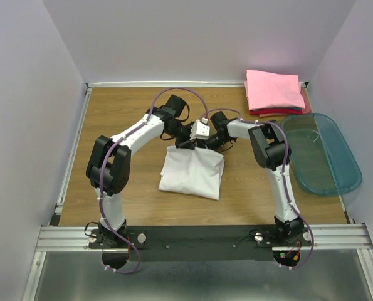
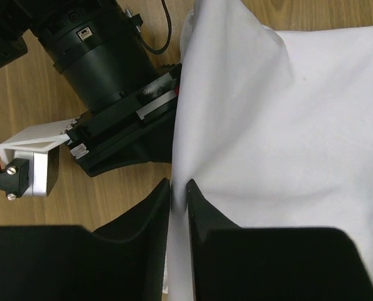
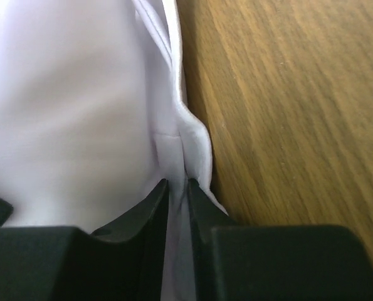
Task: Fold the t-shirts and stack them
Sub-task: Fold the tshirt
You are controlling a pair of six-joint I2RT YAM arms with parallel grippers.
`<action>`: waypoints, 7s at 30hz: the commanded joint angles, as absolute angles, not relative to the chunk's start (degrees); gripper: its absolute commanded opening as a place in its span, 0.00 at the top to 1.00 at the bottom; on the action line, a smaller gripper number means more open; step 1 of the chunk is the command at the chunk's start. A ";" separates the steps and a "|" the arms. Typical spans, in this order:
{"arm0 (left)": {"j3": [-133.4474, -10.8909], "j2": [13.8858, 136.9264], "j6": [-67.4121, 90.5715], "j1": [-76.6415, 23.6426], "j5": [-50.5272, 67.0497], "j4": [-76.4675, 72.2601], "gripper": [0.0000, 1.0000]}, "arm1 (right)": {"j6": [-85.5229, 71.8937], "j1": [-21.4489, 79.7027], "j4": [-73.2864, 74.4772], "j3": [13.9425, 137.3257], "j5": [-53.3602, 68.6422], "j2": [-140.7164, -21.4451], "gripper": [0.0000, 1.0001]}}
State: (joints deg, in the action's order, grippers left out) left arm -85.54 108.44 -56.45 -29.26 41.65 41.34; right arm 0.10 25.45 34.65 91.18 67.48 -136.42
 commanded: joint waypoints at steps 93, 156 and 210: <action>-90.87 121.55 -30.15 -9.84 43.06 32.26 1.00 | 13.19 14.33 40.78 91.75 28.04 -121.81 0.99; -49.75 112.24 8.54 -12.13 64.50 -2.29 0.10 | -24.09 16.18 13.52 68.73 58.18 -121.46 0.00; -61.41 106.71 -13.53 -7.91 72.51 25.11 0.09 | -6.15 18.81 28.21 68.72 63.28 -109.78 0.00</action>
State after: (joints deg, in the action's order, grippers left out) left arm -55.83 111.04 -8.95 -8.36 76.38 16.29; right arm -7.75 20.49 25.15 63.72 63.18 -112.90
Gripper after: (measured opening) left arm 0.906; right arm 0.997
